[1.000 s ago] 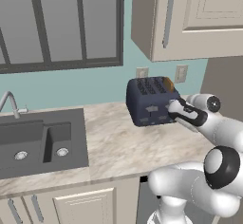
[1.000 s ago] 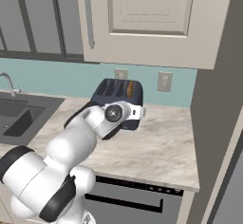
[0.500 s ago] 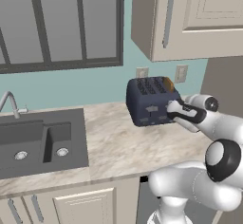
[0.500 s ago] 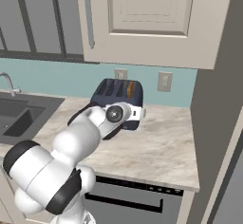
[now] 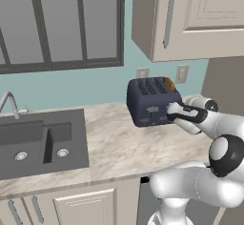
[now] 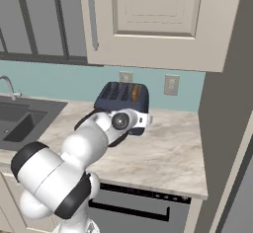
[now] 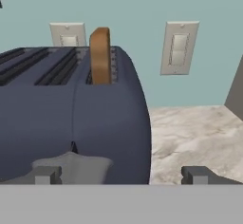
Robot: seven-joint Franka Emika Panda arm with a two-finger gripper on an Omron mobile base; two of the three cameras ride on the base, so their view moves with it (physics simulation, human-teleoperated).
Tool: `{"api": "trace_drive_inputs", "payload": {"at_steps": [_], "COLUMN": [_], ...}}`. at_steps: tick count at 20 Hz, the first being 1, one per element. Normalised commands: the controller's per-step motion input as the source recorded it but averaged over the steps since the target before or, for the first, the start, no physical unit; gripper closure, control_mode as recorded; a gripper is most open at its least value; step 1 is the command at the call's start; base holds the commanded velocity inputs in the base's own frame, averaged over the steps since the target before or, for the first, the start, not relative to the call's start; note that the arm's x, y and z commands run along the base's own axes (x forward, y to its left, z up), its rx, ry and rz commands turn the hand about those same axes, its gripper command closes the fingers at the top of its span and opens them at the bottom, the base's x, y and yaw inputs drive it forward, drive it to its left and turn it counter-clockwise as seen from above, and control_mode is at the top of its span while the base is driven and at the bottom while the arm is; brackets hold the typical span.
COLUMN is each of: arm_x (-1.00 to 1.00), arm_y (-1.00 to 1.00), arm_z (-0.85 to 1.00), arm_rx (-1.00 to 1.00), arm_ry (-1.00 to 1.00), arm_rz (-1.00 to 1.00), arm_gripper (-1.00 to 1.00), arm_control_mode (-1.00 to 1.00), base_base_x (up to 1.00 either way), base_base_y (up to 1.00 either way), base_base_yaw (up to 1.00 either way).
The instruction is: Start the toaster. Once the lever pops up, take the bread to the plate on the dining counter.
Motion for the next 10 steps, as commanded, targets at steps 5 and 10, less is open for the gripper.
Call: {"api": "trace_drive_inputs", "payload": {"at_steps": [5,10], "arm_x": [0.00,0.00], "arm_y": [-0.07,-0.02], "arm_z": [0.00,0.00], "arm_rx": [0.00,0.00], "arm_ry": [0.00,0.00], "arm_rz": [0.00,0.00], "arm_gripper": [-1.00,-1.00], "arm_control_mode": [-1.00,-1.00], "base_base_x": [0.00,0.00], "base_base_y": [0.00,0.00], "base_base_yaw": [0.00,0.00]}}
